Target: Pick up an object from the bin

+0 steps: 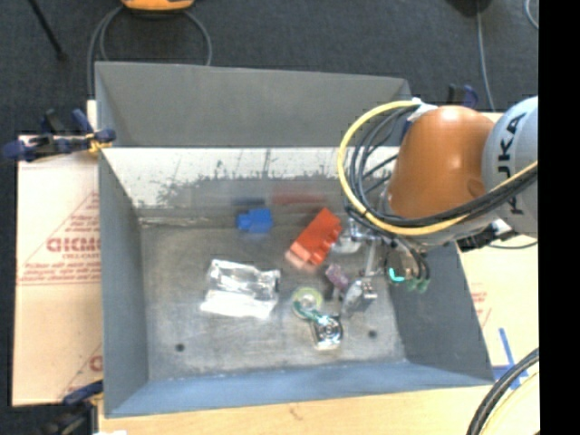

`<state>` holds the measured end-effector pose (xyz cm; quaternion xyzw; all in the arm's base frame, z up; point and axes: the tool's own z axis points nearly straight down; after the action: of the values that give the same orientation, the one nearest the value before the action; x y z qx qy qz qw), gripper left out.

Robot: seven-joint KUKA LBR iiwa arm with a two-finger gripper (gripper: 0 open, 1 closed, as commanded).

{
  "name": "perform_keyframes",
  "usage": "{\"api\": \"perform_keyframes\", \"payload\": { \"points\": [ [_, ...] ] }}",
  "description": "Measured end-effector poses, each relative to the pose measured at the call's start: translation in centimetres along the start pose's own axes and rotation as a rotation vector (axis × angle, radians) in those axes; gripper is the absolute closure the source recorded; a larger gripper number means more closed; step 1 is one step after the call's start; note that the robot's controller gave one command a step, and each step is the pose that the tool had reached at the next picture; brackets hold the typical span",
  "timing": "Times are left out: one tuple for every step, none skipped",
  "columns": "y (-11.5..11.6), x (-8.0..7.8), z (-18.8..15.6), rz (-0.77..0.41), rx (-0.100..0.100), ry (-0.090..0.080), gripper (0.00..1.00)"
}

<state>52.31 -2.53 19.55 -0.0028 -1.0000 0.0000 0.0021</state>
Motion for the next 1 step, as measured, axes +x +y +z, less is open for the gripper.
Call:
{"api": "perform_keyframes", "payload": {
  "points": [
    [-2.61,-4.34,-8.70,-0.266,0.004,-0.014,0.00]
  ]
}}
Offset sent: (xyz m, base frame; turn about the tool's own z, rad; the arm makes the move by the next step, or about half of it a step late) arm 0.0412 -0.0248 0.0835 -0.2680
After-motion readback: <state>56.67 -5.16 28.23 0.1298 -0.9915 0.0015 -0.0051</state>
